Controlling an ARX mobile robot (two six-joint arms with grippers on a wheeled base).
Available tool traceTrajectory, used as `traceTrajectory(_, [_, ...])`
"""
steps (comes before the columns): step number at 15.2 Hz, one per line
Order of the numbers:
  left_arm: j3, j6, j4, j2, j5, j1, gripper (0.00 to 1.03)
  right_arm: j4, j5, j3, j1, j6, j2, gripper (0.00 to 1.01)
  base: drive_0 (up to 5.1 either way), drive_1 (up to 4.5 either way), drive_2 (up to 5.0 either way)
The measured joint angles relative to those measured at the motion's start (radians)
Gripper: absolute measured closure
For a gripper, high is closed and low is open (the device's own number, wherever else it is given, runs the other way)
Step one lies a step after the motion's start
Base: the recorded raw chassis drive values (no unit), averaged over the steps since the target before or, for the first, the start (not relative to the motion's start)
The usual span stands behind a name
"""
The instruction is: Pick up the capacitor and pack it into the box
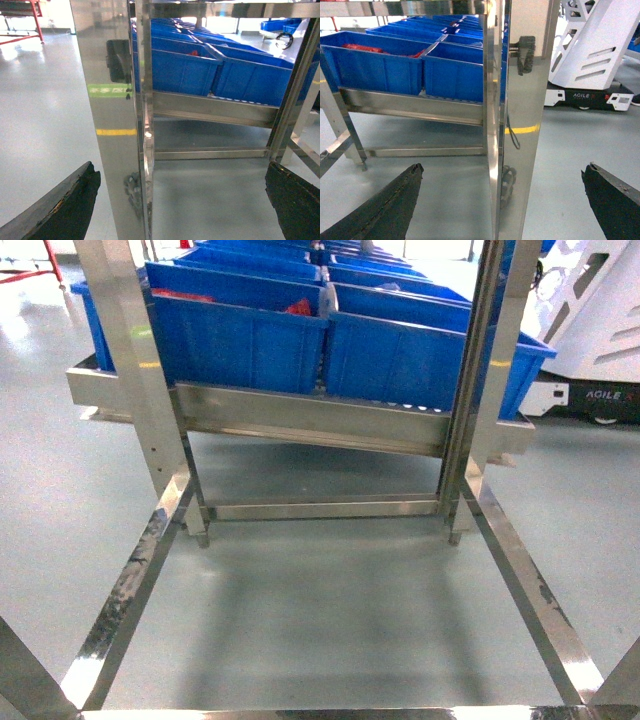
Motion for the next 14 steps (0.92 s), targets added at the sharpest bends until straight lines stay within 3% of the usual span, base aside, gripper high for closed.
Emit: traceTrajectory(14, [0.000,0.000,-0.001,0.000,0.001,0.000,0.05,-0.002,0.001,0.000,0.000,0.000,0.000,0.03,0.0,0.00,0.0])
